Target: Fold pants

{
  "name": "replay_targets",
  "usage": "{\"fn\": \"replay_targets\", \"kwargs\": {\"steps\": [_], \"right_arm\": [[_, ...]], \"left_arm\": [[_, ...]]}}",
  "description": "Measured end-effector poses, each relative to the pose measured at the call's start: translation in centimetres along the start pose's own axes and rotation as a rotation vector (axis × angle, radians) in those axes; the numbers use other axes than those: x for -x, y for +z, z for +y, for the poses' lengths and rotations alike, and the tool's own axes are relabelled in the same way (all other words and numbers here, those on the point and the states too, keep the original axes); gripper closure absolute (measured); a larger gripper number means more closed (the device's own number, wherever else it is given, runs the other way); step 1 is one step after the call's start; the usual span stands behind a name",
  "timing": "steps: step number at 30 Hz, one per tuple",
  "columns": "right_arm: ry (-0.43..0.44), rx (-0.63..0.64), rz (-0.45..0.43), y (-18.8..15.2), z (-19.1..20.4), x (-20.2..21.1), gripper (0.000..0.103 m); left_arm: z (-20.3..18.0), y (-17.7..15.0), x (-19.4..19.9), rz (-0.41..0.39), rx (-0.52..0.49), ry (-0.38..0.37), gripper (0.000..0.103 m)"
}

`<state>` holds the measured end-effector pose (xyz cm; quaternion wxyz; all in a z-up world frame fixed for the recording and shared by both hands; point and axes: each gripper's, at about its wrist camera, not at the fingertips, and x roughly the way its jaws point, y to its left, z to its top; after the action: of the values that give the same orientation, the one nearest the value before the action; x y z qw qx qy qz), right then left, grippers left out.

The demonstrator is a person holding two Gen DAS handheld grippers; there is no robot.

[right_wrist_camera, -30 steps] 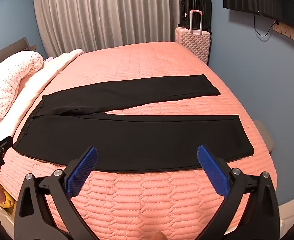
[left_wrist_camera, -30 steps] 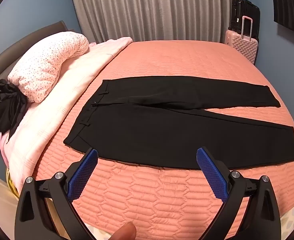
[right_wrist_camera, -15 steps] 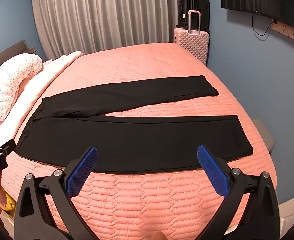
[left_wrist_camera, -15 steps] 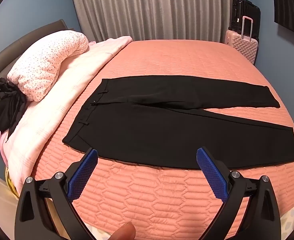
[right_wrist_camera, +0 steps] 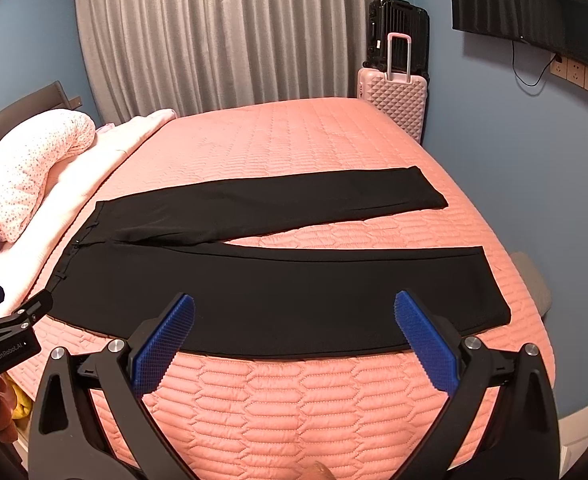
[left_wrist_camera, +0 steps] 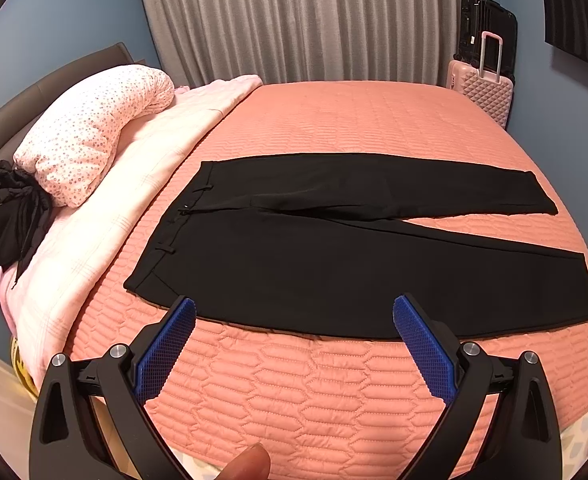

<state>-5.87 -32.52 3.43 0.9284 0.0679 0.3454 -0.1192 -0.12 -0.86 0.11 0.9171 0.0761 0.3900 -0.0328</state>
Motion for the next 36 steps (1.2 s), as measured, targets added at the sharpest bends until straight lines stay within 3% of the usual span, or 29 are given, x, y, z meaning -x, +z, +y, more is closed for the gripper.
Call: {"fn": "replay_targets", "kwargs": {"steps": [36], "right_arm": [[0.009, 0.004, 0.001, -0.01, 0.48, 0.03, 0.005]], "left_arm": [[-0.05, 0.52, 0.50, -0.010, -0.010, -0.006, 0.005]]}}
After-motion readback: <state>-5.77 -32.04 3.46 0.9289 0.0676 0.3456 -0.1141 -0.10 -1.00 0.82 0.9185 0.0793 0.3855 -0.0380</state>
